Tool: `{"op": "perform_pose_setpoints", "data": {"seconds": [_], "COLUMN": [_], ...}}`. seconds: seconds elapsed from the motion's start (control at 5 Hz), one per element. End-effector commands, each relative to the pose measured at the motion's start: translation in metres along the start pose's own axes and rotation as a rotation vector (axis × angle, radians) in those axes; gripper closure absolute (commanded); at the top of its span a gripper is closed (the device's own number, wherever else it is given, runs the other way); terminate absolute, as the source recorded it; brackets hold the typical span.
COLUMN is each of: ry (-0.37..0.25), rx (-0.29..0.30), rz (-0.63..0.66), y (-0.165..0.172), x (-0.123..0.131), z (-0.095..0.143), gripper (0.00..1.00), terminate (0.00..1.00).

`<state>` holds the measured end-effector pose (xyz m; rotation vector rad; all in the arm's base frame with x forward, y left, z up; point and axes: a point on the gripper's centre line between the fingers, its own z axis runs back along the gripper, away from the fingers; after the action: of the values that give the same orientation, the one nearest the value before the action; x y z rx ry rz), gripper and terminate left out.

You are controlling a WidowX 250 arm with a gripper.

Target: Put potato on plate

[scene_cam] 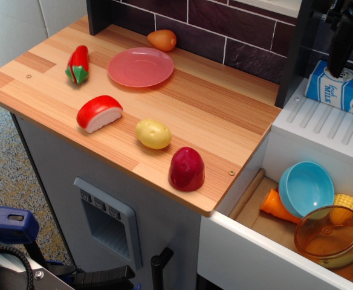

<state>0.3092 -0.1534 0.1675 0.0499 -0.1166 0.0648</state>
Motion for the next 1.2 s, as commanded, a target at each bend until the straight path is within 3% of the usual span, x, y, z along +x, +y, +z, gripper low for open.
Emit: {"op": "perform_pose_setpoints", "data": {"seconds": [0.0, 0.2, 0.6, 0.8, 1.0], "ry": [0.000, 0.029, 0.044, 0.042, 0.014], "rx": [0.000, 0.042, 0.129, 0.117, 0.123], "rz": [0.000, -0.033, 0.048, 0.055, 0.077], "y": [0.000, 0.042, 0.118, 0.155, 0.179], "x": [0.000, 0.002, -0.009, -0.013, -0.019], "z": [0.000, 0.007, -0.001, -0.007, -0.028], "gripper": [0.00, 0.00, 0.00, 0.00, 0.00], "terminate": [0.00, 0.00, 0.00, 0.00, 0.00]}}
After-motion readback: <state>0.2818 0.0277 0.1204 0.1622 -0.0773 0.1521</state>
